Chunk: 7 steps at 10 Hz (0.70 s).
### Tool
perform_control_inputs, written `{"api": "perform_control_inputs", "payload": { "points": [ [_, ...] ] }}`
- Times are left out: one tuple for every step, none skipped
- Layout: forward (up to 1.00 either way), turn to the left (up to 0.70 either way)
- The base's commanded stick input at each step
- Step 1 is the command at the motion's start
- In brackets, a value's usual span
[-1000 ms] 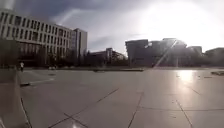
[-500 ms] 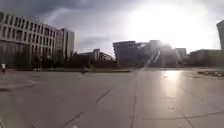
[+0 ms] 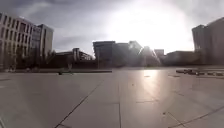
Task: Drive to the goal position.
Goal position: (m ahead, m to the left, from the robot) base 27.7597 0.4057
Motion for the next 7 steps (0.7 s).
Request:
{"api": "perform_control_inputs", "payload": {
  "points": [
    [0.7, 0.0],
    [0.7, 0.0],
    [0.7, 0.0],
    [0.7, 0.0],
    [0.7, 0.0],
    [0.7, 0.0],
    [0.7, 0.0]
  ]
}}
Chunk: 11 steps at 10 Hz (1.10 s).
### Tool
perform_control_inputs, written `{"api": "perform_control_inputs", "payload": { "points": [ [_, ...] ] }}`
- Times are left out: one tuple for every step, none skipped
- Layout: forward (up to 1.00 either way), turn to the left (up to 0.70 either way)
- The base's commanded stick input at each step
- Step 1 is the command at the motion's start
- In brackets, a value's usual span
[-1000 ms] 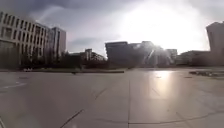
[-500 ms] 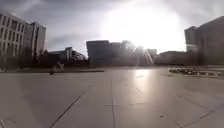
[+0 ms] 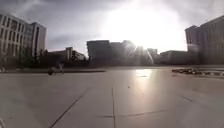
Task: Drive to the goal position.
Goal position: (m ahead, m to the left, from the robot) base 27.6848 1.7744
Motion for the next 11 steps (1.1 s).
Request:
{"api": "perform_control_inputs", "payload": {
  "points": [
    [0.7, 0.0],
    [0.7, 0.0],
    [0.7, -0.05],
    [0.7, -0.19],
    [0.7, -0.34],
    [0.7, -0.12],
    [0.7, 0.0],
    [0.7, 0.0],
    [0.7, 0.0],
    [0.7, 0.0],
    [0.7, 0.0]
  ]
}}
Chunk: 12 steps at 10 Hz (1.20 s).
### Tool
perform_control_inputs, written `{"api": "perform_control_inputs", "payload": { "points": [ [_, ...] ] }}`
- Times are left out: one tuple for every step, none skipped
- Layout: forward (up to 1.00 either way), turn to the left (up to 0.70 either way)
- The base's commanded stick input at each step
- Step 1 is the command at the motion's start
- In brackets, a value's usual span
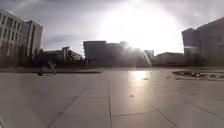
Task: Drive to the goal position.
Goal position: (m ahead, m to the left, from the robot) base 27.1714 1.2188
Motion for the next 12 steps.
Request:
{"api": "perform_control_inputs", "payload": {
  "points": [
    [0.7, 0.0],
    [0.7, 0.0],
    [0.7, 0.0],
    [0.7, 0.0],
    [0.7, 0.0],
    [0.7, 0.0],
    [0.7, 0.0],
    [0.7, 0.0],
    [0.7, -0.05],
    [0.7, -0.16],
    [0.7, -0.28],
    [0.7, -0.2]
  ]
}}
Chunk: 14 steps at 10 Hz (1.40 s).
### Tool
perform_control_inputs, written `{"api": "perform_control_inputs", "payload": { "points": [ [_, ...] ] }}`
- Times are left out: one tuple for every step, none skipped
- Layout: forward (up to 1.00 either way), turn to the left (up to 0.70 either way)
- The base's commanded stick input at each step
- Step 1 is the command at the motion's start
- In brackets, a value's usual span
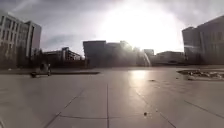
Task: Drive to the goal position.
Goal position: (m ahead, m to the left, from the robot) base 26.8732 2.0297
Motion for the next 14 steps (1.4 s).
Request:
{"api": "perform_control_inputs", "payload": {
  "points": [
    [0.7, 0.0],
    [0.7, 0.0],
    [0.7, 0.0],
    [0.7, 0.0],
    [0.7, 0.0],
    [0.7, 0.0],
    [0.7, 0.0],
    [0.7, 0.0],
    [0.7, 0.0],
    [0.7, 0.0],
    [0.7, 0.0],
    [0.7, 0.0],
    [0.7, 0.0],
    [0.7, 0.0]
  ]
}}
